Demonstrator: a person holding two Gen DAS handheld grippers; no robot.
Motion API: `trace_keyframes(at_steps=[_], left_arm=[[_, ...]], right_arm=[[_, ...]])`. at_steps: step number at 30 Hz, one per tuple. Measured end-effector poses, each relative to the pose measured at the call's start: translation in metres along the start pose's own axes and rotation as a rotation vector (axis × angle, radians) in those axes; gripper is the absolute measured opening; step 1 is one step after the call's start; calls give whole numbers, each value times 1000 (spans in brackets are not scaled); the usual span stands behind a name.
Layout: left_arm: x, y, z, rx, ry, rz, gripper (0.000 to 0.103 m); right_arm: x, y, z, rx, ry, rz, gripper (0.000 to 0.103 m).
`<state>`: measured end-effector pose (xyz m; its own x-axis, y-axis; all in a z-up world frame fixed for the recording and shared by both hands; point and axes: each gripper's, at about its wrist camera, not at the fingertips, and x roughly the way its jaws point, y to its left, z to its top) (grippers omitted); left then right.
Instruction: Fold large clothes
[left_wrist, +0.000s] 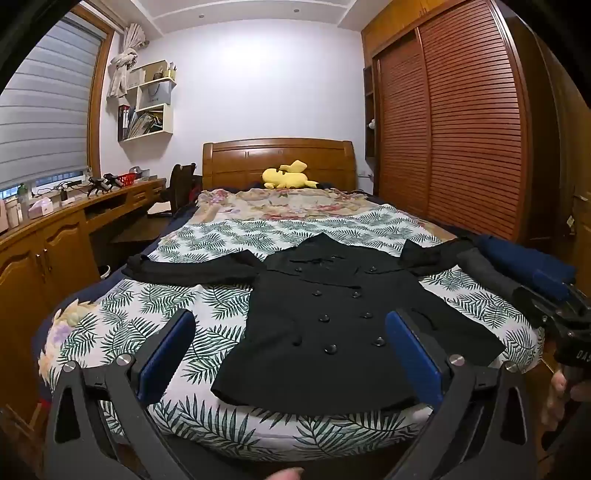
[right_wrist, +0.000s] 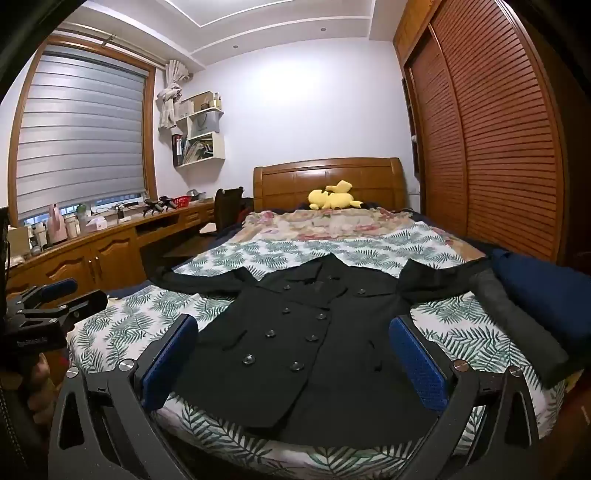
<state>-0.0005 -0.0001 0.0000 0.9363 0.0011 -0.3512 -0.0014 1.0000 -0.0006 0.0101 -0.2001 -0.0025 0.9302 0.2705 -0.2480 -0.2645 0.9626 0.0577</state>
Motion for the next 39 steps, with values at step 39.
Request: trace_keyframes(at_steps=[39], left_arm=[[7, 2, -4, -8, 37, -9, 103]], right_arm=[[1, 1, -1, 5, -2, 0, 103]])
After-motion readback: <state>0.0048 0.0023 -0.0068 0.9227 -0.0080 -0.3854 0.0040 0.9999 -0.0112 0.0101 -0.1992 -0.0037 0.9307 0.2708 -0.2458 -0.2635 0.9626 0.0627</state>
